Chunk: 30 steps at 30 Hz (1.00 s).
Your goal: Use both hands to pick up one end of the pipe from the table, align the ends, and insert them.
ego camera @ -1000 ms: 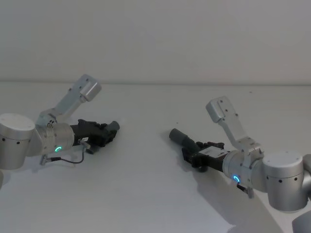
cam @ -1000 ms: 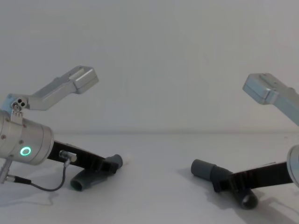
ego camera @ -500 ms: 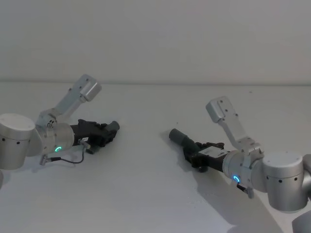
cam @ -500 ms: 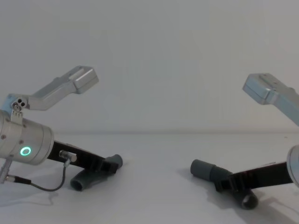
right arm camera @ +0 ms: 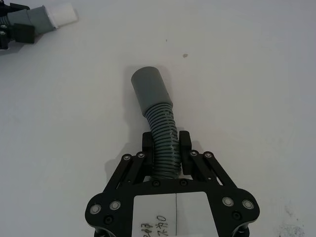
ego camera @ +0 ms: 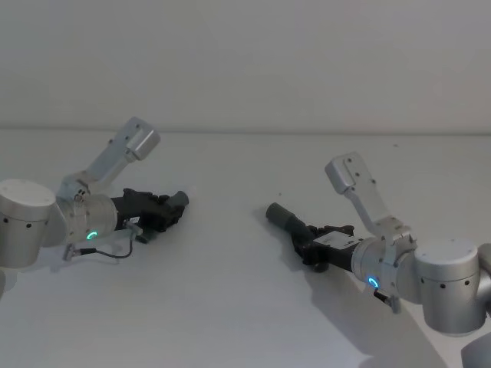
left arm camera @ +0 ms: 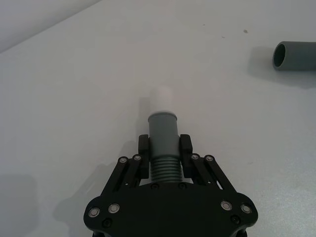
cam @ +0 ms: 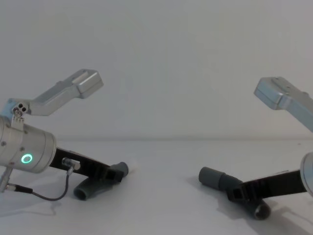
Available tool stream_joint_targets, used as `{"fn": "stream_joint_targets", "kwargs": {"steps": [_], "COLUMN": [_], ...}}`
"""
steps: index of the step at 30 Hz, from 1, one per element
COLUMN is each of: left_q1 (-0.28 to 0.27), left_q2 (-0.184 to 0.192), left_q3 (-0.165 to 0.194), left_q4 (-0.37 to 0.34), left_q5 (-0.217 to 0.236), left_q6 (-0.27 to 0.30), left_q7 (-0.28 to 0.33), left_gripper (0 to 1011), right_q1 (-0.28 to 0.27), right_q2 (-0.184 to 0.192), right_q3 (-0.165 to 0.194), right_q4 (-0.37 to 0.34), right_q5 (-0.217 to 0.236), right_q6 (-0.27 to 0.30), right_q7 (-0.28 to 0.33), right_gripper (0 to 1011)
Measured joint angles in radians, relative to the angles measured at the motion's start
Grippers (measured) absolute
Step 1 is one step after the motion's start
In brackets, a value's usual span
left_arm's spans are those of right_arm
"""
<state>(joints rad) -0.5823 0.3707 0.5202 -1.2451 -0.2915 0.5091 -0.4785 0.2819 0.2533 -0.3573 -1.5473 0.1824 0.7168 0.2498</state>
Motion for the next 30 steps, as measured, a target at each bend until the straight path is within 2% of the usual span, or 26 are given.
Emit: {"fn": "stream_joint_targets", "kwargs": {"steps": [21,30], "left_q1": [0.001,0.010], "left_q2": [-0.001,-0.005], "left_q3": [-0.002,-0.016], "left_q4": [-0.003,-0.024], "left_q5": [0.001,0.013], "left_q6": [0.000,-0.022], "left_q7": [0.002,0.034], "left_gripper": [352,352], "right_q1": [0.000,0.005], "right_q2": [0.000,0.004], "right_q3": [0.001,0.002], "right_q4": [0.002,0.014], "right_q5": [-0.001,-0.004], "right_q6": [-0.004,-0.057], "right_q7": [0.001,0.022], "right_gripper": [299,298]}}
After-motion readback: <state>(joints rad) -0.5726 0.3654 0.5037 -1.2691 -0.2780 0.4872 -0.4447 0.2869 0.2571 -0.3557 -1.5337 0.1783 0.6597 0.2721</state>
